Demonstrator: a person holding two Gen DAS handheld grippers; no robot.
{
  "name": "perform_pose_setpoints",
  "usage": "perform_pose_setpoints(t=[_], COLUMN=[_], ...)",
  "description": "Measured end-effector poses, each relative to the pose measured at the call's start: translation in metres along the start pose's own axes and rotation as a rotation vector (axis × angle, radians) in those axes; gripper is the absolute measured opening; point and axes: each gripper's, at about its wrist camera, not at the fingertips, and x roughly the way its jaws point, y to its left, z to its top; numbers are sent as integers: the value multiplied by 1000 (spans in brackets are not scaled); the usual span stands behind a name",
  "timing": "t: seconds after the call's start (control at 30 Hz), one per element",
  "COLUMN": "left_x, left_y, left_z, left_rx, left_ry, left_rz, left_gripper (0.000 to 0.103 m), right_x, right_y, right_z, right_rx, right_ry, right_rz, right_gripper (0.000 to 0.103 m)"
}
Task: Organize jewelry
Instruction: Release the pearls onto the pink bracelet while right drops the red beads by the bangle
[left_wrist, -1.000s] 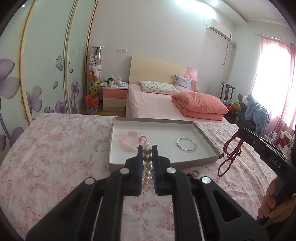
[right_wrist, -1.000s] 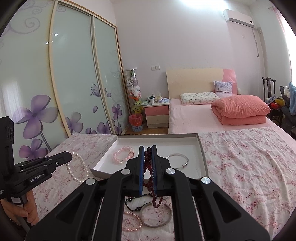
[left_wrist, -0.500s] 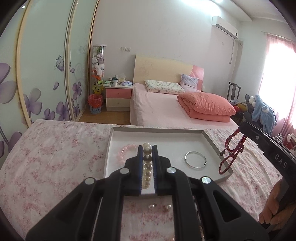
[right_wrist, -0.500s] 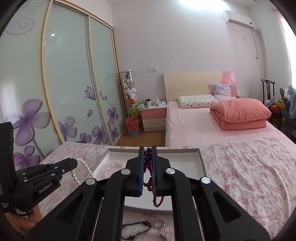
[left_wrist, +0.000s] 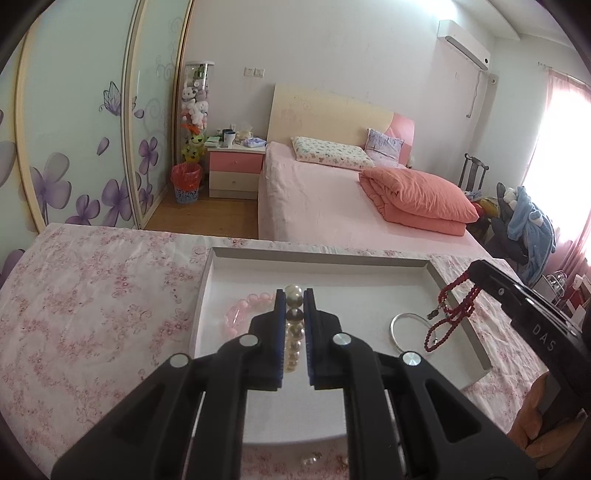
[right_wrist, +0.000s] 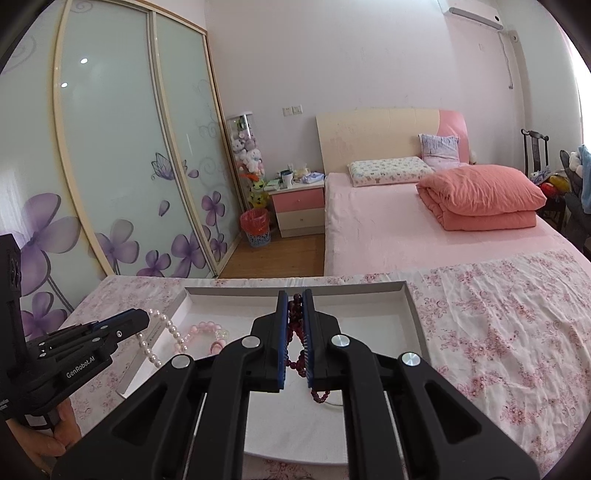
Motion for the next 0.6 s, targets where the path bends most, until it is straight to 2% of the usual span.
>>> perform_pose_setpoints(t=[0.3,0.37,0.43,0.47,0.6], left_x=[33,36,37,38,37], left_y=[4,4,6,7,13], left_z=[2,2,2,2,1], left_rx=[-23,-28,-40,-44,-54], left_ry=[47,58,57,60,66], left_rz=[-7,-17,-17,-20,-11], left_gripper=[10,11,12,14,19], right_x=[29,29,27,24,21], right_y=[-9,-10,-12,-13,-14], right_z=[-10,-10,-10,-11,-12], right_rx=[17,20,28,26,16], right_ry=[76,79,79,65,58], right_rz=[-35,-42,-43,-50,-50], right_gripper=[9,12,33,48,50])
